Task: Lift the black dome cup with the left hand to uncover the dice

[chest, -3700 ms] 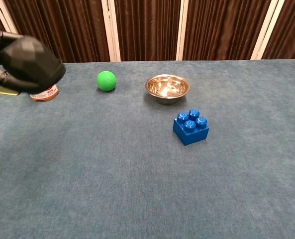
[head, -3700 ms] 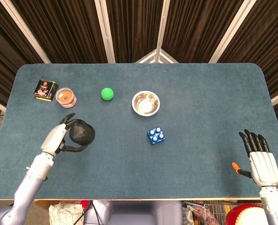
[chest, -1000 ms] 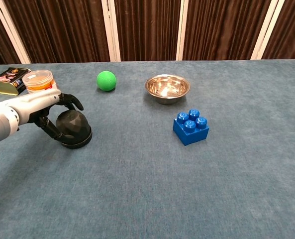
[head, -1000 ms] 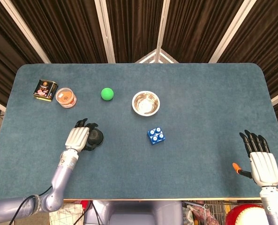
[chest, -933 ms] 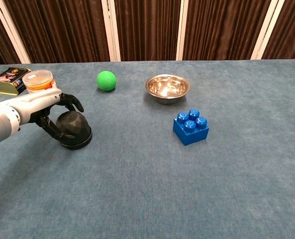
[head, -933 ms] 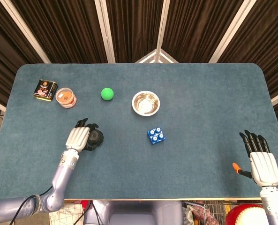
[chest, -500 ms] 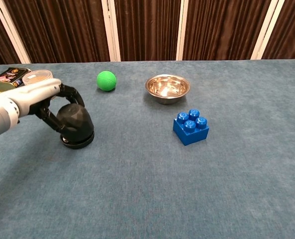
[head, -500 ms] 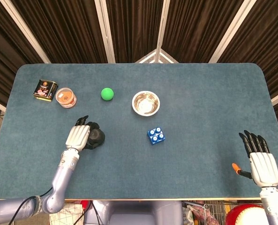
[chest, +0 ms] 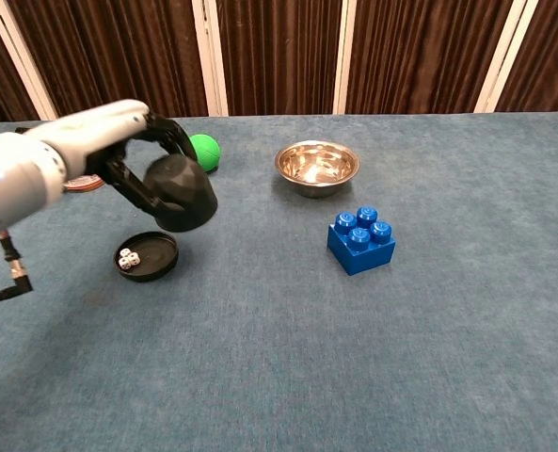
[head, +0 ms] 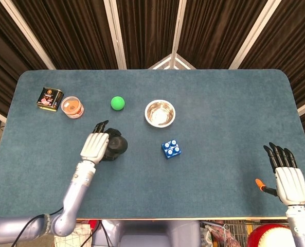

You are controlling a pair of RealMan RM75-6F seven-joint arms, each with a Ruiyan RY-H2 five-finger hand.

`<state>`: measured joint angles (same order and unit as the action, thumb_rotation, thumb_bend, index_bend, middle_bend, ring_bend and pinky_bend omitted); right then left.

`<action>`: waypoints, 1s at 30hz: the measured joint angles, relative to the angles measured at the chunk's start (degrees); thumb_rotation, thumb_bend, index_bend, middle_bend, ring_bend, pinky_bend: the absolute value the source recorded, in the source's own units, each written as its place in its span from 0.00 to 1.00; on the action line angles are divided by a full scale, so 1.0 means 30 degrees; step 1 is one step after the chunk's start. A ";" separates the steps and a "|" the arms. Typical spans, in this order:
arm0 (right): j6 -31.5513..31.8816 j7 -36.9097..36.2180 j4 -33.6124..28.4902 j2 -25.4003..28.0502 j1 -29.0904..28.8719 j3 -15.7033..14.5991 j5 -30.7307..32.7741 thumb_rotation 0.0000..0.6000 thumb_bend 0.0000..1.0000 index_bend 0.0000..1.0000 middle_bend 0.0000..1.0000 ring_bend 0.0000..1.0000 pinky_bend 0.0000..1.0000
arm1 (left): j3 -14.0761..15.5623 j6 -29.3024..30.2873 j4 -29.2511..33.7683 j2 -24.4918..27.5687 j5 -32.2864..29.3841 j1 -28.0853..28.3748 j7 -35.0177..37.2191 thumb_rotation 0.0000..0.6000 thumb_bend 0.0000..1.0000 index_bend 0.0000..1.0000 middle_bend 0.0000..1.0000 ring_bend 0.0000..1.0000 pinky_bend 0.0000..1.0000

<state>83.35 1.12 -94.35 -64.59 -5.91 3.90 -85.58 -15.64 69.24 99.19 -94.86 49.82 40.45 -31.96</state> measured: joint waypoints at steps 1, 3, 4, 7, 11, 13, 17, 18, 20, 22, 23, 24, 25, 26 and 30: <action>0.0000 -0.0026 0.0003 0.0010 0.0009 -0.0003 0.0009 1.00 0.23 0.00 0.00 0.00 0.00 | -0.0007 -0.0049 -0.0205 -0.0257 -0.0141 0.0123 -0.0081 1.00 0.37 0.39 0.37 0.00 0.00; -0.0015 -0.0059 0.0015 0.0025 0.0008 -0.0006 0.0013 1.00 0.23 0.00 0.00 0.00 0.00 | -0.0002 -0.0233 -0.0770 -0.0838 -0.0458 0.0409 -0.0241 1.00 0.37 0.39 0.36 0.00 0.00; -0.0021 -0.0063 0.0014 0.0027 0.0006 -0.0003 0.0018 1.00 0.23 0.00 0.00 0.00 0.00 | 0.0003 -0.0316 -0.1033 -0.1075 -0.0587 0.0523 -0.0305 1.00 0.37 0.39 0.36 0.00 0.00; -0.0058 -0.0104 0.0054 0.0039 -0.0004 0.0000 0.0039 1.00 0.23 0.00 0.00 0.00 0.00 | -0.0007 -0.0575 -0.1944 -0.1888 -0.1028 0.0888 -0.0482 1.00 0.36 0.38 0.33 0.00 0.00; -0.0030 -0.0259 0.0193 0.0022 0.0016 0.0014 0.0061 1.00 0.23 0.00 0.00 0.00 0.00 | -0.0038 -0.1225 -0.3005 -0.2777 -0.1426 0.1391 -0.0525 1.00 0.35 0.26 0.16 0.00 0.00; 0.0023 -0.0299 0.0214 0.0034 0.0044 0.0007 0.0037 1.00 0.23 0.00 0.00 0.00 0.00 | 0.0031 -0.1532 -0.3134 -0.2888 -0.1568 0.1550 -0.0614 1.00 0.33 0.16 0.07 0.00 0.00; 0.0087 -0.0320 0.0104 0.0073 0.0101 -0.0045 -0.0040 1.00 0.23 0.00 0.00 0.00 0.00 | 0.0212 -0.1803 -0.2543 -0.2574 -0.2232 0.1725 -0.1366 1.00 0.32 0.02 0.00 0.00 0.02; 0.0075 -0.0334 0.0116 0.0076 0.0102 -0.0055 -0.0039 1.00 0.23 0.00 0.00 0.00 0.00 | 0.0238 -0.1792 -0.2122 -0.2368 -0.2494 0.1769 -0.1683 1.00 0.32 0.01 0.00 0.00 0.03; 0.0066 -0.0339 0.0109 0.0107 0.0080 -0.0032 -0.0050 1.00 0.23 0.00 0.00 0.00 0.00 | 0.0296 -0.1568 -0.1200 -0.1933 -0.2797 0.1841 -0.2380 1.00 0.32 0.00 0.00 0.00 0.03; 0.0111 -0.0355 0.0077 0.0138 0.0081 -0.0017 -0.0085 1.00 0.23 0.00 0.00 0.00 0.00 | 0.0387 -0.1066 -0.0276 -0.1528 -0.2782 0.1862 -0.2965 1.00 0.32 0.01 0.00 0.00 0.03; 0.0132 -0.0351 0.0057 0.0145 0.0079 -0.0011 -0.0105 1.00 0.23 0.00 0.00 0.00 0.00 | 0.0481 -0.0643 0.0406 -0.1233 -0.2624 0.1836 -0.3253 1.00 0.32 0.03 0.00 0.00 0.03; 0.0126 -0.0329 0.0037 0.0143 0.0068 -0.0001 -0.0121 1.00 0.23 0.00 0.00 0.00 0.00 | 0.0574 -0.0301 0.0955 -0.0987 -0.2440 0.1788 -0.3443 1.00 0.32 0.04 0.00 0.00 0.03; 0.0110 -0.0302 0.0031 0.0133 0.0051 0.0021 -0.0093 1.00 0.23 0.00 0.00 0.00 0.00 | 0.0688 0.0075 0.1533 -0.0725 -0.2211 0.1717 -0.3634 1.00 0.32 0.06 0.01 0.00 0.03; 0.0100 -0.0285 0.0010 0.0131 0.0041 0.0028 -0.0082 1.00 0.23 0.00 0.00 0.00 0.00 | 0.0905 0.0674 0.2347 -0.0348 -0.1778 0.1566 -0.3897 1.00 0.32 0.08 0.03 0.00 0.04; 0.0311 -0.0248 -0.0087 0.0157 0.0147 -0.0034 -0.0218 1.00 0.23 0.00 0.00 0.00 0.00 | 0.2304 0.3256 0.4447 0.0862 0.0853 0.0613 -0.4850 1.00 0.32 0.18 0.10 0.00 0.08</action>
<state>84.28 0.38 -94.61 -64.12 -5.47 3.80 -86.23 -8.73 79.01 112.53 -92.28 52.37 42.29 -46.51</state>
